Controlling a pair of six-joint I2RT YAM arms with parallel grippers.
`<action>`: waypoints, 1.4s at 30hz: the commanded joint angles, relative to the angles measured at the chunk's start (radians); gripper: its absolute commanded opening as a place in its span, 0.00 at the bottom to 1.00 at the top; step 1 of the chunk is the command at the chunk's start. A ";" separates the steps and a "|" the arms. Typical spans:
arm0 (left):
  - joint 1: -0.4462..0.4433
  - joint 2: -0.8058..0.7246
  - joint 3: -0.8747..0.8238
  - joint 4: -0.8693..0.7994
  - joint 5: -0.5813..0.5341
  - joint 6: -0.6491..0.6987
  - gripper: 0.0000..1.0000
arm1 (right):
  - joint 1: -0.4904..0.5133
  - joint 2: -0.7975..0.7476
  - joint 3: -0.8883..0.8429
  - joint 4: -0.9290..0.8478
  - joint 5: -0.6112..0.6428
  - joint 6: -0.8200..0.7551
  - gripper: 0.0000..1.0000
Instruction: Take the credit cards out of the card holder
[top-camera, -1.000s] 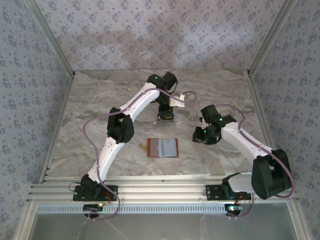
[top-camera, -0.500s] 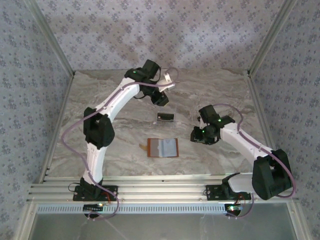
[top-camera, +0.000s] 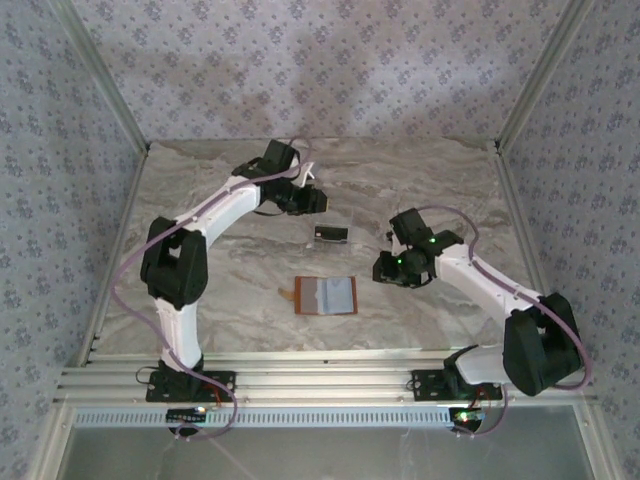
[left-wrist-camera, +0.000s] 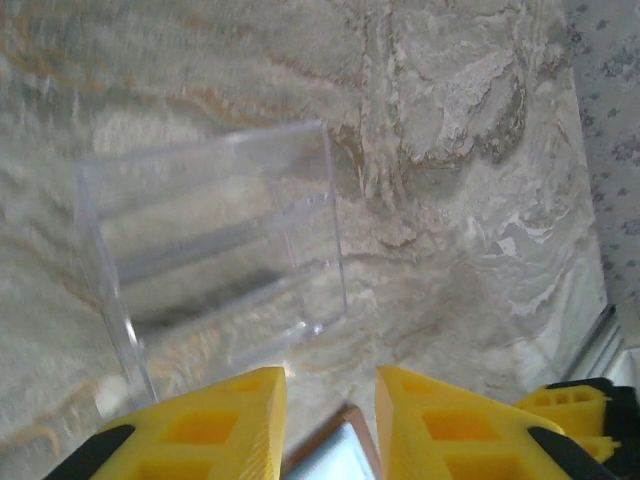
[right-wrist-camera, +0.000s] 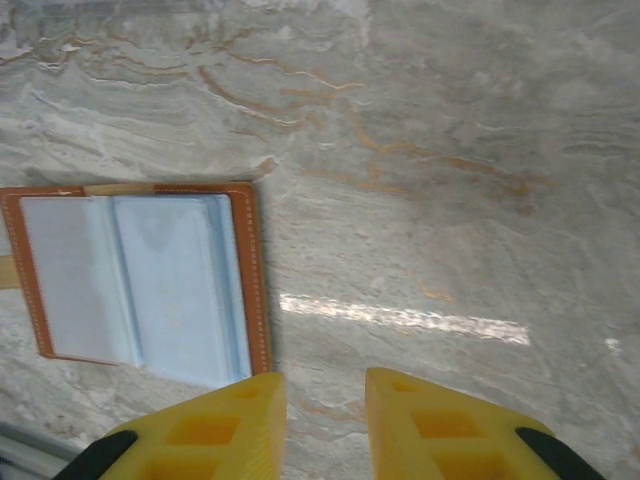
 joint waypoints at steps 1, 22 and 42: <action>-0.006 -0.097 -0.025 0.003 -0.019 -0.182 0.31 | 0.016 0.015 0.012 0.043 -0.055 0.052 0.29; -0.231 -0.247 -0.500 0.254 0.049 -0.492 0.15 | 0.098 0.200 0.057 0.141 -0.107 0.138 0.28; -0.350 -0.053 -0.508 0.452 0.057 -0.655 0.16 | -0.022 0.062 -0.023 -0.008 0.052 0.110 0.29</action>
